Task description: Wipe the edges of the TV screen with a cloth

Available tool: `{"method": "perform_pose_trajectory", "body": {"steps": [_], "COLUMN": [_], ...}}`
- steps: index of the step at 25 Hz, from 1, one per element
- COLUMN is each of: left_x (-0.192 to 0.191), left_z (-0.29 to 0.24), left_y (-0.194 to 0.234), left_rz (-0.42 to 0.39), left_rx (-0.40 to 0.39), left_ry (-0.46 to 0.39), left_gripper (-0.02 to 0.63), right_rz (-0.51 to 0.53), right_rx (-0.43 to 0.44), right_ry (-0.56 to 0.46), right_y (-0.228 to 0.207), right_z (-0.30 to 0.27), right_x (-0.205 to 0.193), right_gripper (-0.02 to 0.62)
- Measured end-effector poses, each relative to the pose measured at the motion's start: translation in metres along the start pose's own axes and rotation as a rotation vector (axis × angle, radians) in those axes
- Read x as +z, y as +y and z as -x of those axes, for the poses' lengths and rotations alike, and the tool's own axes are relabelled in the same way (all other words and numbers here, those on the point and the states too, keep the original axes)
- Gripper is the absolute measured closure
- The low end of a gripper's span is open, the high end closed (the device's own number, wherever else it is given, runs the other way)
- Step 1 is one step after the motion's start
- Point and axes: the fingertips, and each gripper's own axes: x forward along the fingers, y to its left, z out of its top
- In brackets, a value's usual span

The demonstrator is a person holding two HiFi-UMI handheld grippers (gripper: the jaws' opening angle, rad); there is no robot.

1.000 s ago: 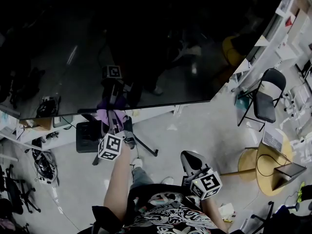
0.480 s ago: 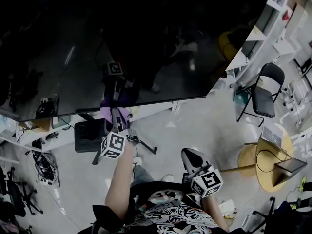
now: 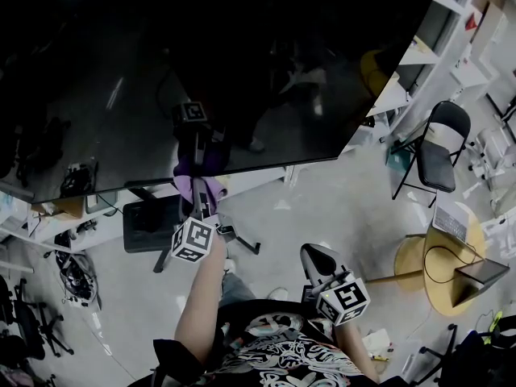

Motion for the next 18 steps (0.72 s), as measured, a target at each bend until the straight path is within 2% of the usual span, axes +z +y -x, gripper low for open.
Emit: {"method": "perform_pose_trajectory", "body": {"steps": [18], "left_x": [-0.032], "left_z": [-0.005], "left_y": [-0.037], "left_rz": [0.028], "left_rx": [-0.062], "left_ry": [0.044], "left_gripper": [0.436], "right_rz": [-0.001], "right_rx": [-0.013], "right_ry": [-0.005], "right_y": [-0.013], "right_z": [0.008], "right_x": [0.001], "right_gripper": [0.565]}}
